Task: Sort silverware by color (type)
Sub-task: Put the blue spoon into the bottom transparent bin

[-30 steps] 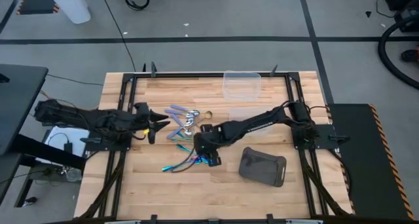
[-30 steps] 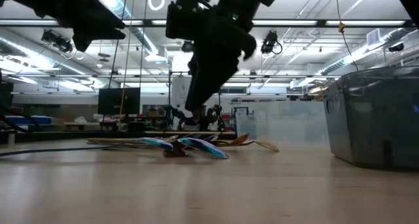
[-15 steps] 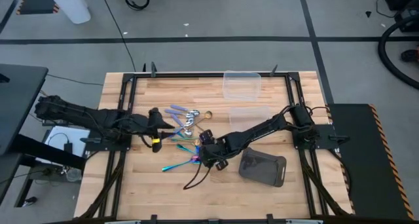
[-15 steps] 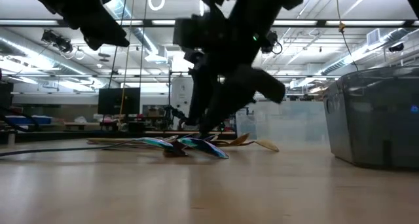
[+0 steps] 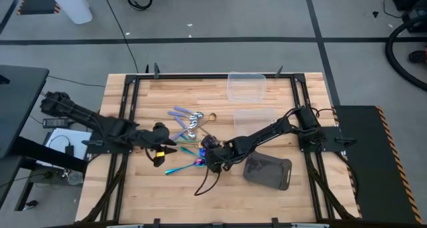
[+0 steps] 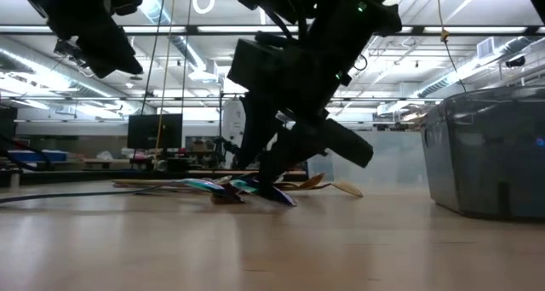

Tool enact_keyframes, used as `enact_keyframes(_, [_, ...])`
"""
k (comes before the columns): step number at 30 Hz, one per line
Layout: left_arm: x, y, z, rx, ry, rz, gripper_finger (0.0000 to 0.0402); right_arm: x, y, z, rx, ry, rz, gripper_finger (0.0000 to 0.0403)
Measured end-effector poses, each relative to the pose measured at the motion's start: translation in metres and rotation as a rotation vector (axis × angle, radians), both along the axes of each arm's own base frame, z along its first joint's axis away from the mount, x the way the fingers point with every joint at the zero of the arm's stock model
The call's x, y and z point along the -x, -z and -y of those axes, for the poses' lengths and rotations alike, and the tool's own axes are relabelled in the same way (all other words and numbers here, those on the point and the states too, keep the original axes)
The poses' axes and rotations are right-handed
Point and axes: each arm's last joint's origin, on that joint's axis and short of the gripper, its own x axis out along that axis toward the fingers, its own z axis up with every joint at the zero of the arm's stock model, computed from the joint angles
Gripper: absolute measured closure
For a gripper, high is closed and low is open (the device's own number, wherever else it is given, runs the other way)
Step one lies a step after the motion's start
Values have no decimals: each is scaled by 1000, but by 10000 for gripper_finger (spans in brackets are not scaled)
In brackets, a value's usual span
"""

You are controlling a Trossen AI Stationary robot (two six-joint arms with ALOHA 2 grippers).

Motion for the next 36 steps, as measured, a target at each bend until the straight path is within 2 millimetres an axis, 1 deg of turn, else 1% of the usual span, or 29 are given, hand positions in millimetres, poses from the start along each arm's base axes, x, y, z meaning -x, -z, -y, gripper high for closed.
enact_keyframes(4, [2,0,4,24,-24,7,260,0,5,1,15,-55,19,267])
enact_keyframes(9, [-1,5,9,-15,-57,-2,260,1,9,6,7,-89,15,303])
enact_keyframes(12, [-6,10,12,-37,-49,-21,260,1,9,7,-10,-85,15,329])
enact_keyframes(17, [-15,20,17,-126,11,-47,260,0,8,8,-19,-64,25,374])
enact_keyframes(21, [-24,25,19,-209,68,-31,260,1,-8,7,-68,-36,65,392])
enact_keyframes(27, [-35,32,16,-334,101,-31,257,8,-33,9,-264,-40,57,384])
enact_keyframes(32, [-41,37,12,-410,118,-42,239,13,-51,17,-410,-18,55,383])
enact_keyframes(36, [-43,35,11,-455,144,-30,217,20,-65,24,-489,-10,32,383])
